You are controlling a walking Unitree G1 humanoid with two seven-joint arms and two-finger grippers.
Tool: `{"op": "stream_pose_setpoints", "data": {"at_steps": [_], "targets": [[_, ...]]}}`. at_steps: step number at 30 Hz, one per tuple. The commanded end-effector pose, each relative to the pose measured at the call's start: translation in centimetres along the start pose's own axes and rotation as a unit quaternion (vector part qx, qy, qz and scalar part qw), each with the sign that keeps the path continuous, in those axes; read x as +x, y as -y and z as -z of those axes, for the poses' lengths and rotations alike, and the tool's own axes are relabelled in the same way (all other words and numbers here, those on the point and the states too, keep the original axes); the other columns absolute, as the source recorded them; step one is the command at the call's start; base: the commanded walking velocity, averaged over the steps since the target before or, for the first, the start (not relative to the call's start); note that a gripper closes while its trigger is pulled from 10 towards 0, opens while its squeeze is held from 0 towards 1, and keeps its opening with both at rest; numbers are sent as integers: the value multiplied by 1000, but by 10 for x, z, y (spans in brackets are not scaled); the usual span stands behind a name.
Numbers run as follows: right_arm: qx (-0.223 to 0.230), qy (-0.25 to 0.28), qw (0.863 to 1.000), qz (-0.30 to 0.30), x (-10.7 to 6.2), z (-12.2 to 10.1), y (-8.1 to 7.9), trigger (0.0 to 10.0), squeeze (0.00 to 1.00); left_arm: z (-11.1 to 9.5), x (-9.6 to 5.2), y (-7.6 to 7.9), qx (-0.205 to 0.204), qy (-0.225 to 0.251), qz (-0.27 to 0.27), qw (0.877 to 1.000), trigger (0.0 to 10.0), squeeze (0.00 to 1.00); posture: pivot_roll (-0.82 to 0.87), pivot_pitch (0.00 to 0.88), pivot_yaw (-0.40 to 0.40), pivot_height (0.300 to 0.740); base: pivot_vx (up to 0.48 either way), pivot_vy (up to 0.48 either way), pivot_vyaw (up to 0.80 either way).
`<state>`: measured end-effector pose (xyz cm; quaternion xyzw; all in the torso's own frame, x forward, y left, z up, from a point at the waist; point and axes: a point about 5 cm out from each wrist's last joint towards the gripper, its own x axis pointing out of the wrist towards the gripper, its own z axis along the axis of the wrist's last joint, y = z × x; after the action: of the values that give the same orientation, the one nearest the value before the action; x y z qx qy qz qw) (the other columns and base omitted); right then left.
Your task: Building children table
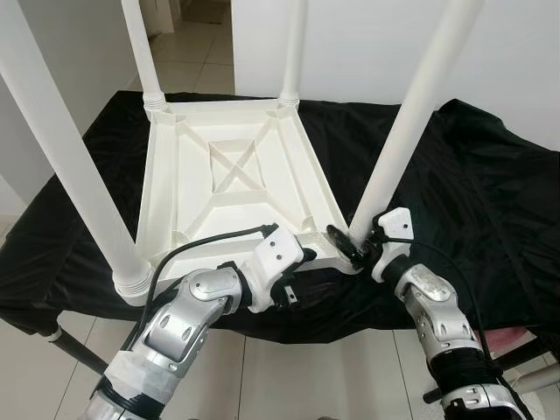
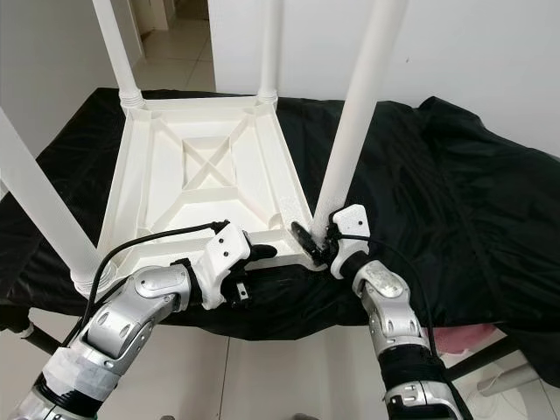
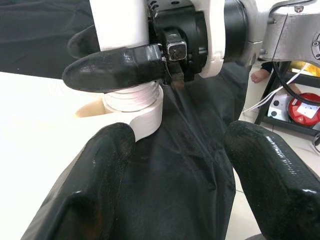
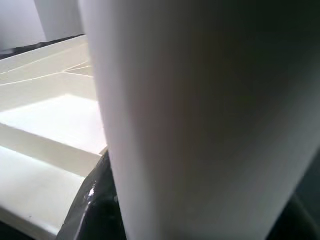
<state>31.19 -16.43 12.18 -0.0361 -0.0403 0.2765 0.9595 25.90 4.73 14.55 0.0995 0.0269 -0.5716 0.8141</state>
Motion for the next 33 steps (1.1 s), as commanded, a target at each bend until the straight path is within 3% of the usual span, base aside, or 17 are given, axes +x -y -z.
{"op": "stream_pose_setpoints", "data": {"at_steps": [1, 7, 8, 11, 12, 21, 28, 29, 30, 32, 33], "targets": [[3, -8, 1000, -5, 0, 4, 0, 0, 0, -1, 0, 0, 0, 0, 4, 1000, 10000, 0, -33, 0, -27, 740, 0, 0, 0], [7, -5, 1000, -2, -2, 6, 2, 0, 0, -1, 0, -1, -1, 1, 4, 1000, 10000, 0, -43, 0, -21, 740, 0, 0, 0], [7, -5, 1000, -1, -2, 6, 2, 2745, 0, -2, 0, -1, -1, 1, 5, 1000, 10000, 0, -43, 0, -21, 740, 0, 0, 0], [9, -5, 1000, 4, -2, 6, 2, 2745, 0, -2, 0, -1, -1, 1, 4, 1000, 10000, 0, -44, 0, -20, 740, 0, 0, 0], [14, -3, 1000, 8, -2, 5, 2, 10000, 0, -2, 0, -1, -1, 1, 4, 1000, 10000, 0, -44, 0, -20, 740, 0, 0, 0], [28, -20, 993, 110, -1, 6, 1, 10000, 0, -1, 0, 0, -4, 2, 2, 1000, 10000, 0, -47, 0, -27, 740, 0, 0, 0], [42, -22, 990, 129, -1, 6, 0, 10000, 0, -1, 0, 0, -4, 2, 2, 1000, 10000, 0, -48, 0, -26, 740, 0, 0, 0], [50, -24, 987, 150, 0, 6, -4, 10000, 0, -1, 0, 1, -5, 1, 2, 1000, 10000, 0, -49, 0, -25, 740, 0, 0, 0], [71, -24, 974, 214, 1, 8, -10, 10000, 0, -1, 0, 1, -5, 1, 3, 1000, 10000, 0, -52, 0, -23, 740, 0, 0, 0], [71, -24, 974, 214, 1, 8, -10, 10000, 0, -1, 0, 1, -5, 1, 3, 1000, 10000, 0, -52, 0, -23, 740, 0, 0, 0], [88, -23, 958, 272, 2, 9, -17, 10000, 0, -1, 0, 1, -5, 1, 4, 1000, 10000, 0, -52, 0, -24, 740, 0, 0, 0]]}}
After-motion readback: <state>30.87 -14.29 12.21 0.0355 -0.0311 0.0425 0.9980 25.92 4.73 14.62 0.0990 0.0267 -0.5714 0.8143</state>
